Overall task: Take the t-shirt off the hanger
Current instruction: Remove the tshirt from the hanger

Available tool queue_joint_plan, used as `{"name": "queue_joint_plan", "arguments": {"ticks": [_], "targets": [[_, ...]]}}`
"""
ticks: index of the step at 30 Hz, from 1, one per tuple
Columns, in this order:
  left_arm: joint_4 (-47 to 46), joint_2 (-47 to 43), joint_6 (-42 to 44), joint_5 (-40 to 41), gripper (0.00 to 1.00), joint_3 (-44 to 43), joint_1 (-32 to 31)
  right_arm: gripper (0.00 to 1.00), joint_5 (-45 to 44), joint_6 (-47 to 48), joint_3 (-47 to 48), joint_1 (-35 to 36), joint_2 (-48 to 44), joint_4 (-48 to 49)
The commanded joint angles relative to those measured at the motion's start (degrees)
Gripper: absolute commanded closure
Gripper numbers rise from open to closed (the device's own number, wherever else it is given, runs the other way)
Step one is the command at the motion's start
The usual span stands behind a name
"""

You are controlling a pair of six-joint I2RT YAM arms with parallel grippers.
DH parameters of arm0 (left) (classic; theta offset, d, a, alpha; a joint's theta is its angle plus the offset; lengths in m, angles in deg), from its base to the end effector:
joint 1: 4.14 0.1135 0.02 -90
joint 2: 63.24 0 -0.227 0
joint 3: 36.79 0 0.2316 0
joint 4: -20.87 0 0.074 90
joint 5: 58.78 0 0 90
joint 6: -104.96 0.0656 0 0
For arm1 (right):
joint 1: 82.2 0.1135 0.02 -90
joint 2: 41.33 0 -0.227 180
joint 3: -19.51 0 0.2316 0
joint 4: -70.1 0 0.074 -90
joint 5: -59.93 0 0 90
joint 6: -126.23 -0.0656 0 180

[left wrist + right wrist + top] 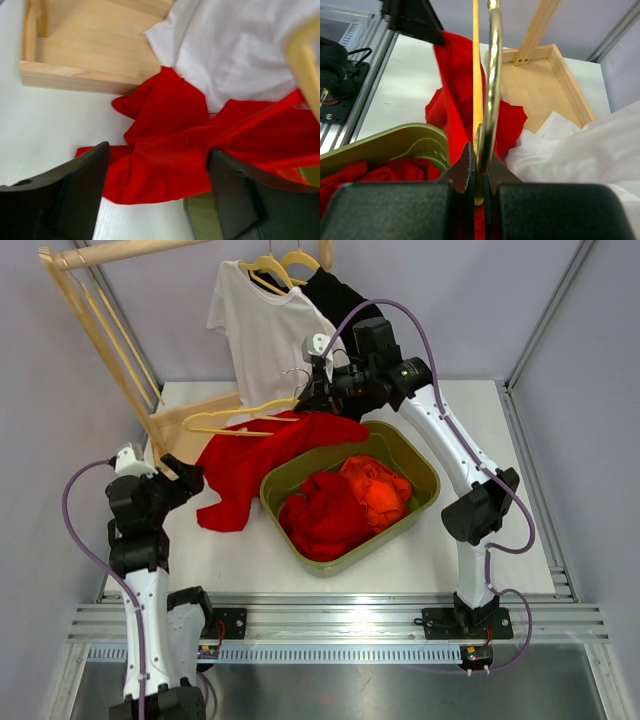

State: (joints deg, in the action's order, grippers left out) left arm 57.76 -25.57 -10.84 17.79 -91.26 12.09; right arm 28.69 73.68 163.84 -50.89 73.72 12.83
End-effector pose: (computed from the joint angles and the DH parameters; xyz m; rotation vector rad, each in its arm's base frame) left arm 0.1881 0.0389 0.2718 -0.5409 1.8484 -0.3371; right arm 0.3241 0.2628 0.3817 -1.5441 1.1605 0.9698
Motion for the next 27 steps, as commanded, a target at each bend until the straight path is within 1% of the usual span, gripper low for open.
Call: {"name": "queue_joint_plan", "arguments": {"ticks": [1, 3, 5, 6, 7, 8, 9, 10, 12, 13, 14, 15, 17, 18, 21, 23, 24, 25, 27], "targets": [[-2.88, -6.27, 4.88, -7.30, 0.13, 0.26, 0.73, 1.00, -3.91, -0.21, 4.10, 0.77, 1.32, 0.79], [-3.58, -9.18, 7.78, -11.24, 0.05, 0.00, 0.65, 1.00, -6.36, 3.57, 5.85, 1.38, 2.81, -2.54], [-3.94, -9.20, 9.10, -14.59, 0.01, -0.52, 0.56, 1.00, -7.78, 6.57, 7.78, 1.56, 4.82, -5.45], [-4.98, -8.76, 9.80, -18.35, 0.01, -0.53, 0.47, 1.00, -9.35, 8.41, 9.01, 1.65, 5.62, -7.20], [-6.04, -8.58, 9.89, -20.21, 0.01, -0.27, 0.47, 1.00, -10.15, 11.39, 11.37, 1.74, 6.50, -10.53], [-7.09, -8.23, 10.59, -21.80, 0.01, 0.00, 0.30, 1.00, -10.85, 13.16, 12.53, 1.82, 7.99, -12.39], [-8.06, -8.14, 11.12, -23.03, 0.01, -0.26, 0.03, 1.00, -11.91, 17.26, 13.58, 2.00, 8.52, -14.32], [-8.24, -8.05, 11.91, -23.22, 0.01, -0.70, -0.32, 1.00, -12.61, 19.13, 14.64, 2.26, 8.97, -17.56], [-8.16, -7.18, 14.88, -24.61, 0.01, -1.75, -0.58, 1.00, -14.02, 22.91, 14.30, 2.79, 8.97, -19.95], [-8.24, -6.74, 16.03, -25.41, 0.01, -3.06, -0.85, 1.00, -14.46, 27.37, 13.77, 3.05, 8.62, -22.23], [-8.33, -6.21, 17.44, -25.68, 0.01, -3.77, -0.93, 1.00, -15.25, 28.98, 12.12, 4.10, 7.84, -22.69], [-8.77, -4.90, 18.41, -27.77, 0.01, -4.30, -1.11, 1.00, -17.26, 32.13, 11.06, 4.72, 7.39, -23.04], [-10.08, -3.66, 20.26, -29.37, 0.01, -4.75, -1.81, 1.00, -18.50, 35.22, 8.85, 5.95, 6.51, -23.74], [-10.61, -2.00, 22.53, -30.42, 0.01, -4.83, -2.25, 1.00, -19.12, 36.19, 8.59, 6.91, 6.42, -24.09], [-11.06, 0.73, 28.51, -34.19, 0.04, -5.27, -4.62, 1.00, -19.04, 39.80, 10.07, 8.15, 6.95, -26.55], [-11.41, 2.84, 31.59, -35.60, 0.06, -5.36, -7.60, 1.00, -18.69, 43.13, 12.09, 8.77, 7.65, -29.71], [-11.50, 3.46, 35.00, -37.00, 0.05, -5.54, -8.83, 1.00, -18.68, 43.75, 12.71, 9.12, 7.91, -30.33], [-11.58, 4.16, 36.77, -37.89, 0.05, -5.45, -11.11, 1.00, -18.60, 44.63, 13.76, 9.29, 8.09, -31.56], [-11.76, 6.27, 40.81, -38.34, 0.05, -5.19, -13.49, 1.00, -17.81, 45.60, 14.64, 9.56, 8.44, -33.23]]}}
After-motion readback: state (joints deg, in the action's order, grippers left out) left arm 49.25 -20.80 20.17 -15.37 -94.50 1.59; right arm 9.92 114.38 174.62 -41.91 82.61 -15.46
